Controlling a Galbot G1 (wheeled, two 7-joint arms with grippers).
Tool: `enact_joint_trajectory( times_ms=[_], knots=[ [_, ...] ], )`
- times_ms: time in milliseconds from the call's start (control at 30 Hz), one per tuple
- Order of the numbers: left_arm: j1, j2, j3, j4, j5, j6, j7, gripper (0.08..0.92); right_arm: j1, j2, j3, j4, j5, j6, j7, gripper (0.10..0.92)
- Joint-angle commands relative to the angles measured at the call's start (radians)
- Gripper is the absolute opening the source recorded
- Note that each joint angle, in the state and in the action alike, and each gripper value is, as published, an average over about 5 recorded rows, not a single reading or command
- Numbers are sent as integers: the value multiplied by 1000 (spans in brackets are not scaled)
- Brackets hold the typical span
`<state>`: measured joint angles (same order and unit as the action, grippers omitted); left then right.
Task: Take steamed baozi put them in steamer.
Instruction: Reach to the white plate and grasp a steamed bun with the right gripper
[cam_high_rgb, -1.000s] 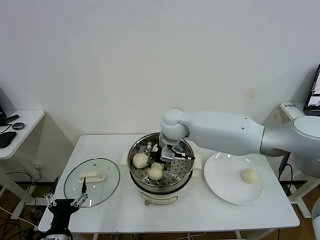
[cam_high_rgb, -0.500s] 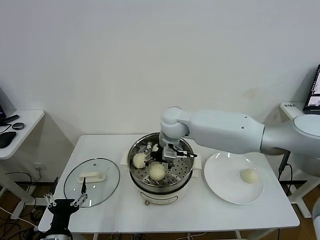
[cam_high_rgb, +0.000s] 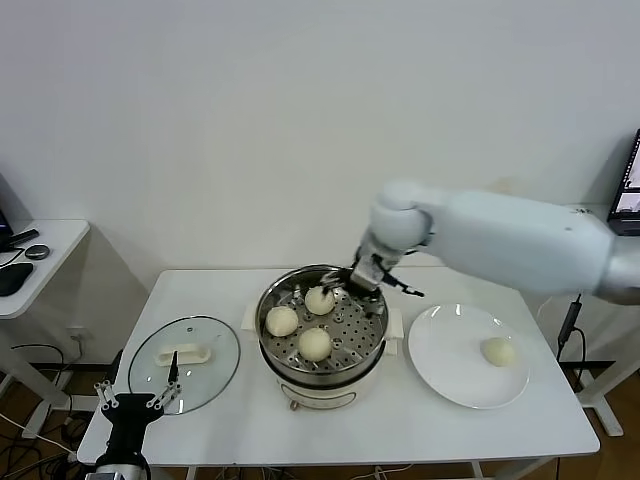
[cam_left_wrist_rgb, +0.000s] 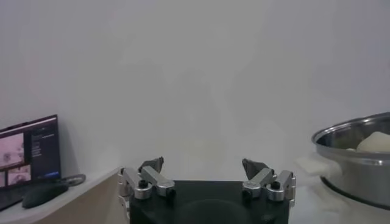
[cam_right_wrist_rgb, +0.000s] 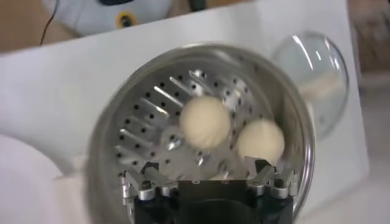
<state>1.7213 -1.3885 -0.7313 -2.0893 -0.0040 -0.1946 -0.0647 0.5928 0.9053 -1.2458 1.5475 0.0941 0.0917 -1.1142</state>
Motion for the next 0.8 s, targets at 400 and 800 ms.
enact_joint_trajectory(
  times_ms=[400, 800],
  knots=[
    [-4, 10, 49, 8, 12, 3, 3, 823, -401, -564, 310, -49, -158, -266, -55, 823],
    [10, 0, 54, 8, 23, 1, 2, 823, -742, -445, 613, -299, -317, -193, -6, 823]
  ],
)
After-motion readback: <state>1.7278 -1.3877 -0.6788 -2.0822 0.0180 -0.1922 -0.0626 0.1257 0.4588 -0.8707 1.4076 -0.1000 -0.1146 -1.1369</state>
